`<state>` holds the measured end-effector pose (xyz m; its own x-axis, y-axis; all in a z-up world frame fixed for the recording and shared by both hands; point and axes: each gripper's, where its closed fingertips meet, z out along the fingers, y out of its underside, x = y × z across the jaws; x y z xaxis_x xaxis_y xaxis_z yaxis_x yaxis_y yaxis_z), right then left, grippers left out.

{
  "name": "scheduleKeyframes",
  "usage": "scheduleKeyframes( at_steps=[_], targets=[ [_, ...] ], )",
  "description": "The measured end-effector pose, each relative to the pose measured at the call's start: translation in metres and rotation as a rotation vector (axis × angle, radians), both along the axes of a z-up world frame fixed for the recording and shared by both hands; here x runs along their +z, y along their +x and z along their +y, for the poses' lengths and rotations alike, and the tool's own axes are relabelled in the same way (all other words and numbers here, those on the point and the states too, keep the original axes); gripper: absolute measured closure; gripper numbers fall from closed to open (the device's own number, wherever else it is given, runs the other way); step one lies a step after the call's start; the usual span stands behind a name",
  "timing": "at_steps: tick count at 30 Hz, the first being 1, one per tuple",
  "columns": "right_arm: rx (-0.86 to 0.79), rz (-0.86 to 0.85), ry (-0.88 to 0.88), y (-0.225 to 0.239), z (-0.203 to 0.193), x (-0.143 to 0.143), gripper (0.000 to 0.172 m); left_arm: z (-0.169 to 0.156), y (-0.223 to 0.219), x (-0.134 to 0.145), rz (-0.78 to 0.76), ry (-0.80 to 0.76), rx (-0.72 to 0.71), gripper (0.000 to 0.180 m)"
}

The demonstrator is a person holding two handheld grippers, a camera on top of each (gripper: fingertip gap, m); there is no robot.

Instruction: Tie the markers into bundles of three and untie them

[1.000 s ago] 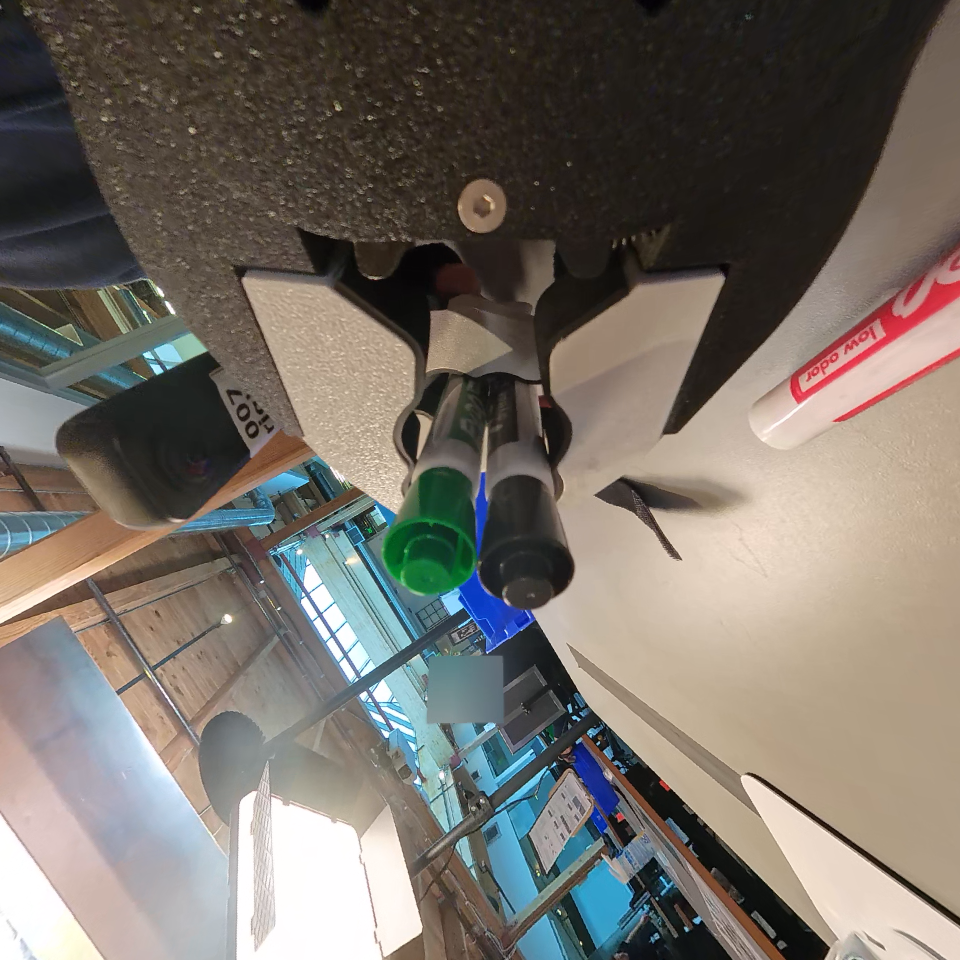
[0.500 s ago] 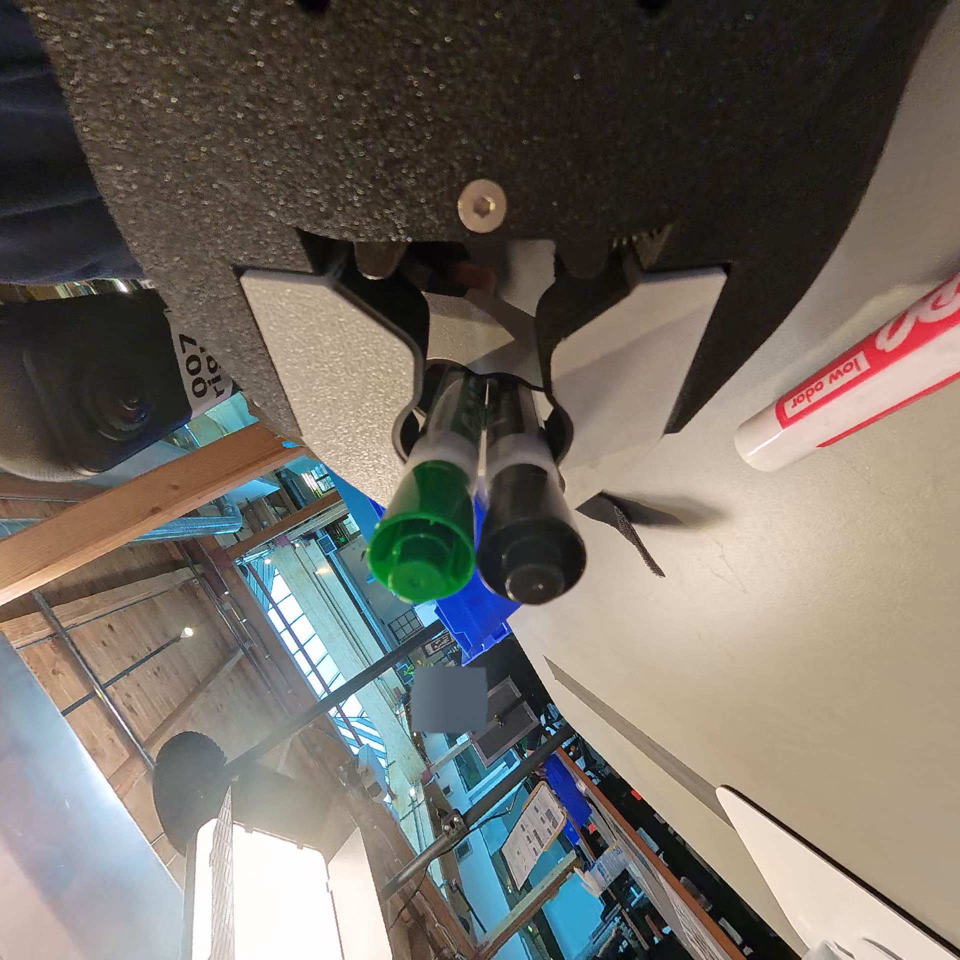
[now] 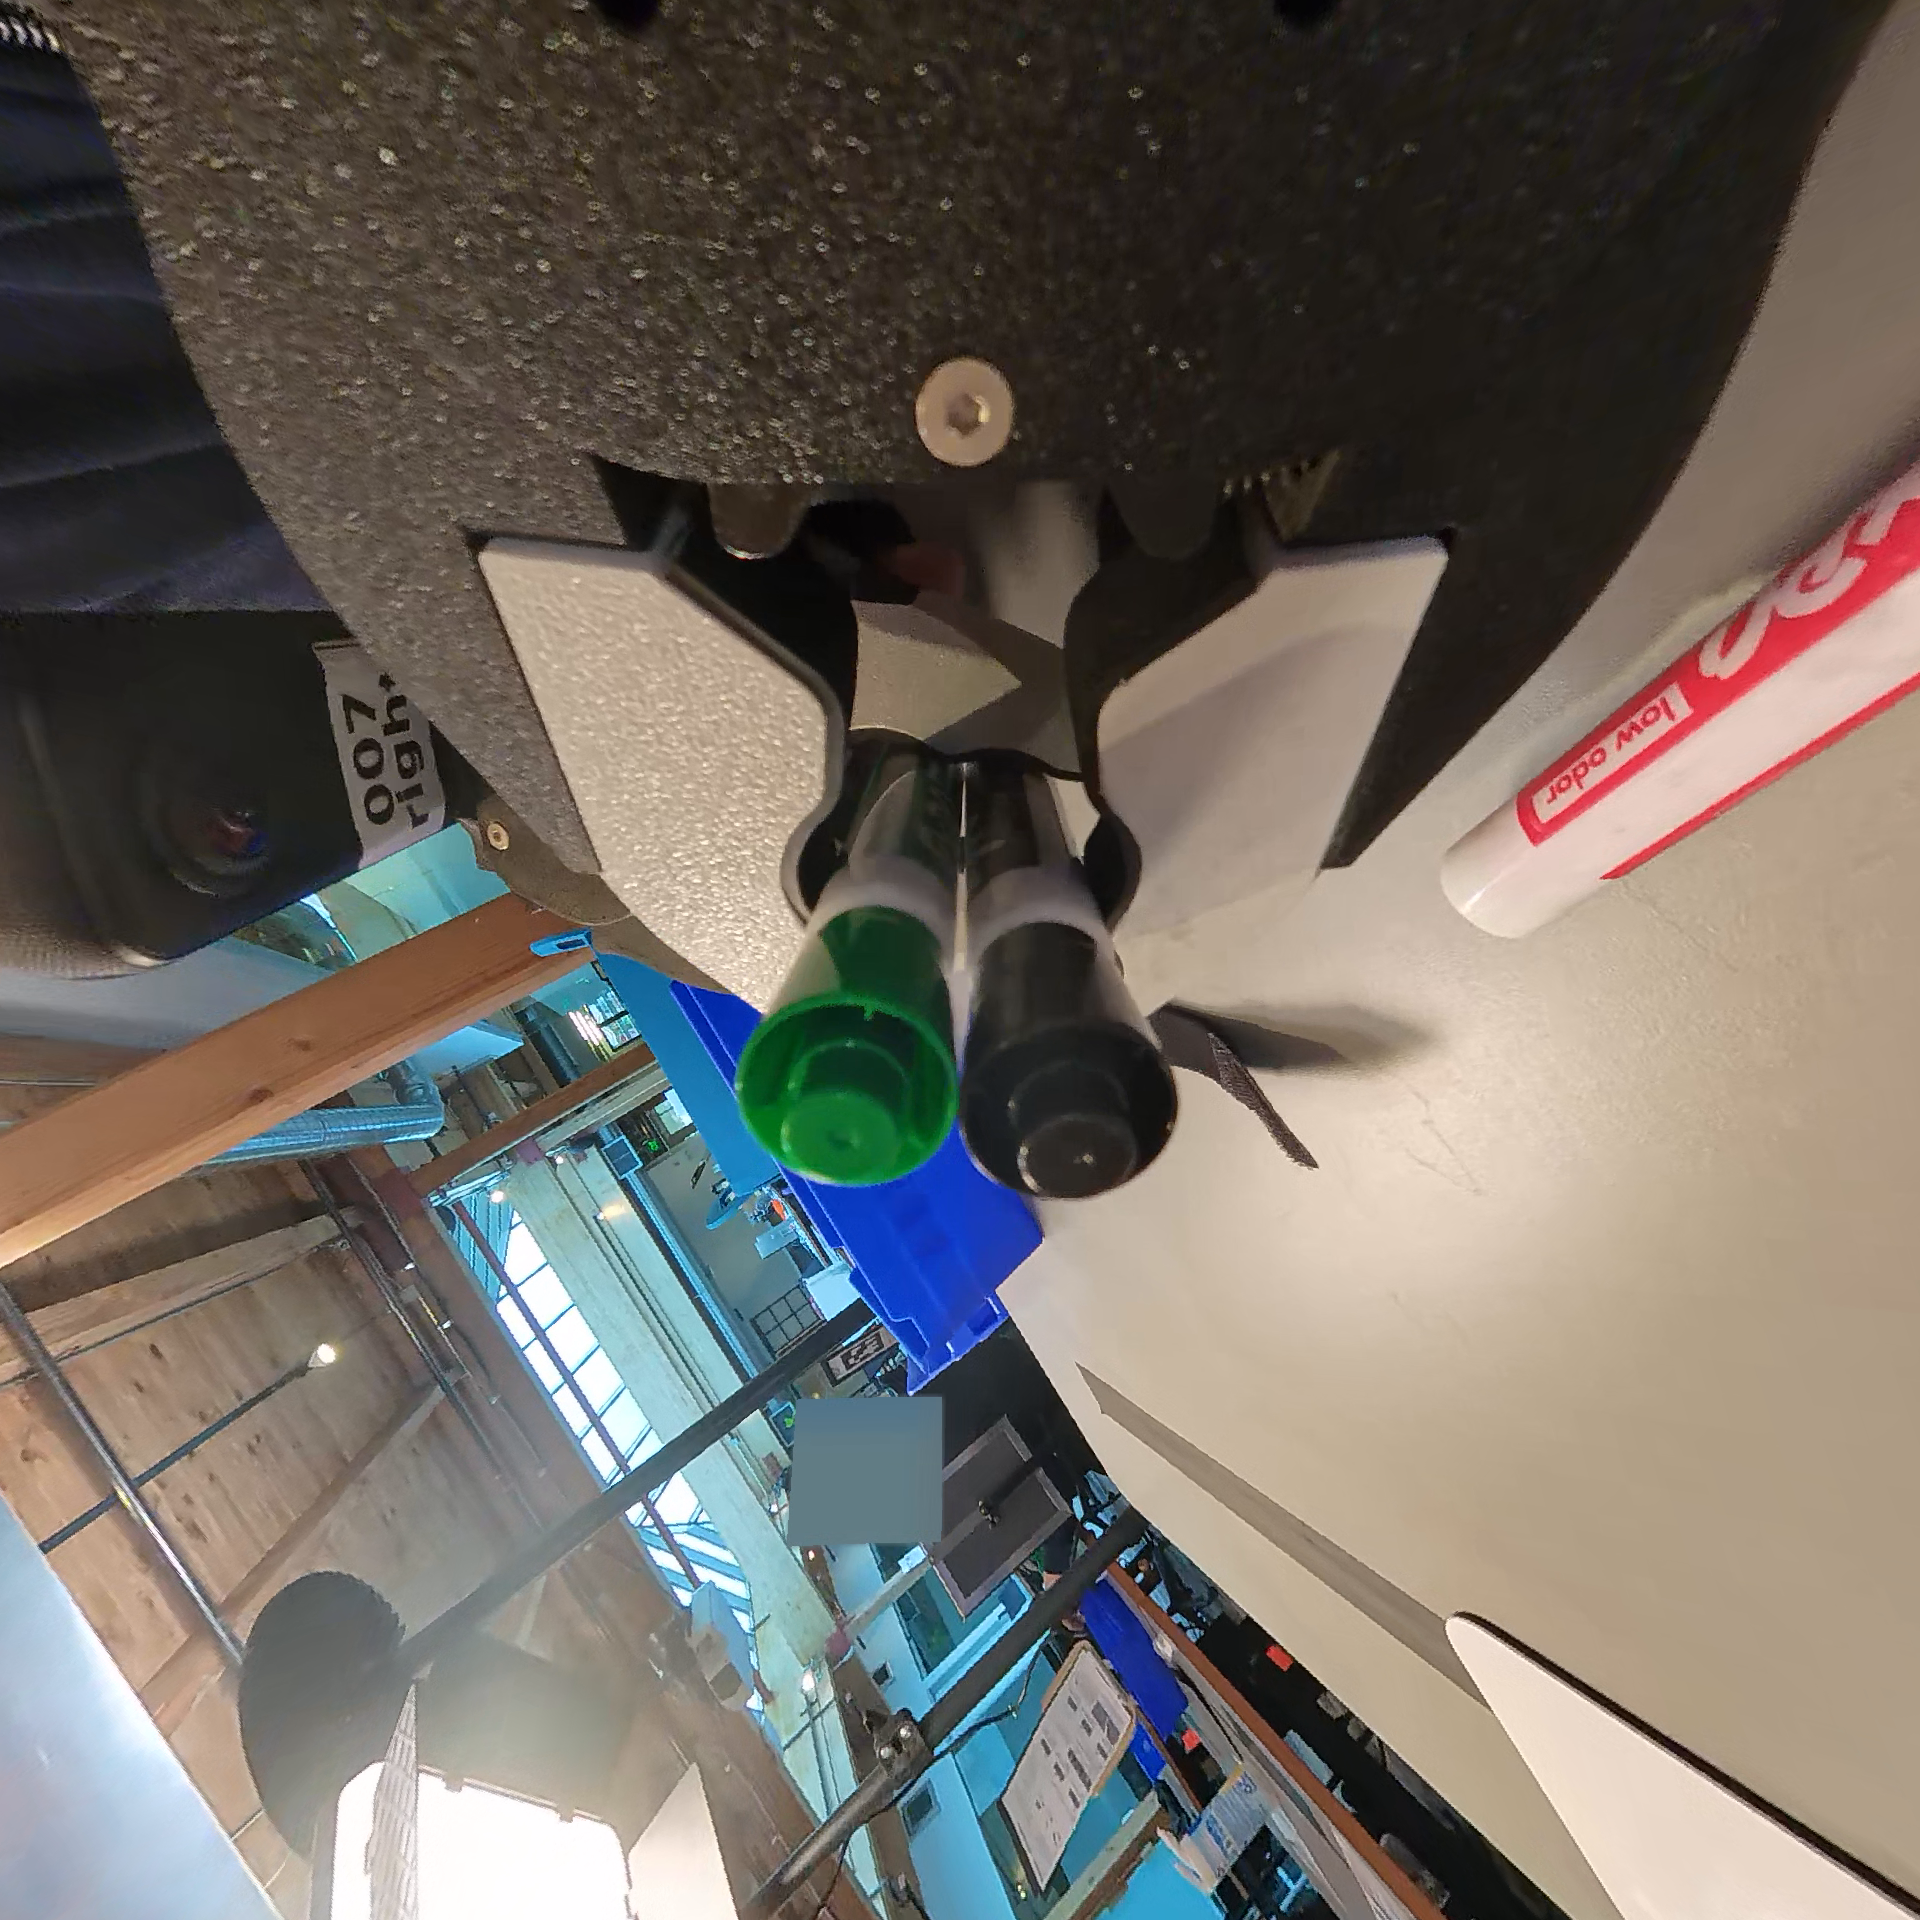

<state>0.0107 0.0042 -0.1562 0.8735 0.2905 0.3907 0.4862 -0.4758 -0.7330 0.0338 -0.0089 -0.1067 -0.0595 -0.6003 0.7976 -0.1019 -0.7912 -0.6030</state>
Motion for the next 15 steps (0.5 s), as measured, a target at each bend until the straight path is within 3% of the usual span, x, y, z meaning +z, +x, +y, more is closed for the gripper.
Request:
scheduleKeyframes(
  at_steps=[2,3,5,15],
  targets=[
    [0.006,-0.023,-0.008,0.0003,-0.0008,-0.0021,0.153,0.0013,-0.0003,-0.0009,0.001,-0.013,0.001,0.135],
    [0.008,-0.032,-0.019,0.0009,-0.0016,-0.0035,0.144,0.0029,-0.0018,-0.0002,-0.006,-0.013,0.007,0.143],
    [0.013,-0.036,-0.027,0.0023,-0.0030,-0.0033,0.144,0.0074,-0.0035,0.0022,-0.020,-0.012,0.018,0.158],
    [0.022,-0.040,-0.049,0.0045,-0.0041,-0.0085,0.145,0.0059,-0.0005,-0.0039,0.013,-0.044,-0.014,0.158]
  ],
)
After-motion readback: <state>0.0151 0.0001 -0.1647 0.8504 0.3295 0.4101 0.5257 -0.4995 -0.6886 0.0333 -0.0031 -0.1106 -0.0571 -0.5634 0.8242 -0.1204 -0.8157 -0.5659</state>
